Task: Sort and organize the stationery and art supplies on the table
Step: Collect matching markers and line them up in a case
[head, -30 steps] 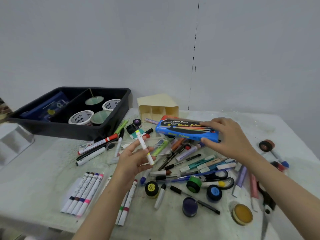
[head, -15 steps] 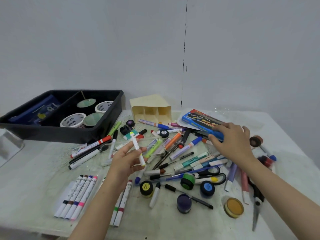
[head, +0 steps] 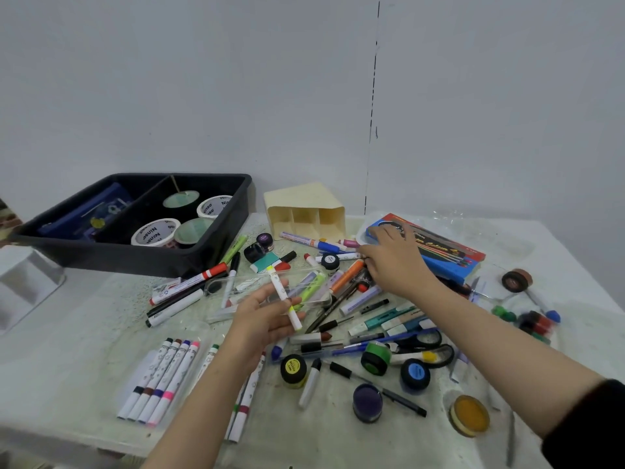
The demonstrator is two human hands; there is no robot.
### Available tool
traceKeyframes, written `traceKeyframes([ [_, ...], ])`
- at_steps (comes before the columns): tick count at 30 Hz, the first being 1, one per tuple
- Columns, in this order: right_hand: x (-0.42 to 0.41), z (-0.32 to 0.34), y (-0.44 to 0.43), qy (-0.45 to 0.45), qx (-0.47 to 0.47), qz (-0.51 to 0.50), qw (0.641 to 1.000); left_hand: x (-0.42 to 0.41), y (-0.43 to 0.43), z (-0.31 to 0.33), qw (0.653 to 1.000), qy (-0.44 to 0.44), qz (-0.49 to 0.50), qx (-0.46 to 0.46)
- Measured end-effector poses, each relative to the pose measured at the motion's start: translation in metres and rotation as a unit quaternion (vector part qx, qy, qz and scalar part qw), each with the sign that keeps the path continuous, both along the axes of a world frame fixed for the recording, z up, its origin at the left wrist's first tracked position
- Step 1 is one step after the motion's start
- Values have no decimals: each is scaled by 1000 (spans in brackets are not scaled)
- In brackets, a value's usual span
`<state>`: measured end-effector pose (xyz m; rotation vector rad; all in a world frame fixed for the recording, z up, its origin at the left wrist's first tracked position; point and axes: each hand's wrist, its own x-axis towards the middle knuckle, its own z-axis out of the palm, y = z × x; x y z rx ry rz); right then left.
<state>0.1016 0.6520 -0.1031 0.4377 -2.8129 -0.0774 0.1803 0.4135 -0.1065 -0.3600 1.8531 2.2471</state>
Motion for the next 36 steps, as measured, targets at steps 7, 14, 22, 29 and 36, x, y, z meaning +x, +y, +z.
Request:
traceKeyframes([
  [7, -29, 0, -11, -32, 30, -33, 999, -1, -3, 0, 1000, -4, 5, 2],
  [14, 2, 16, -13, -46, -482, 13, 875, 2, -16, 1, 999, 30, 12, -36],
  [22, 53, 31, -46, -6, -615, 49, 787, 8, -44, 6, 997, 58, -9, -55],
  [29, 87, 19, -109, -89, -628, 44, 772, 14, -97, 19, 989, 71, -56, -116],
  [36, 104, 9, -187, -183, -603, 34, 776, 26, -177, 22, 965, 77, -85, -235],
])
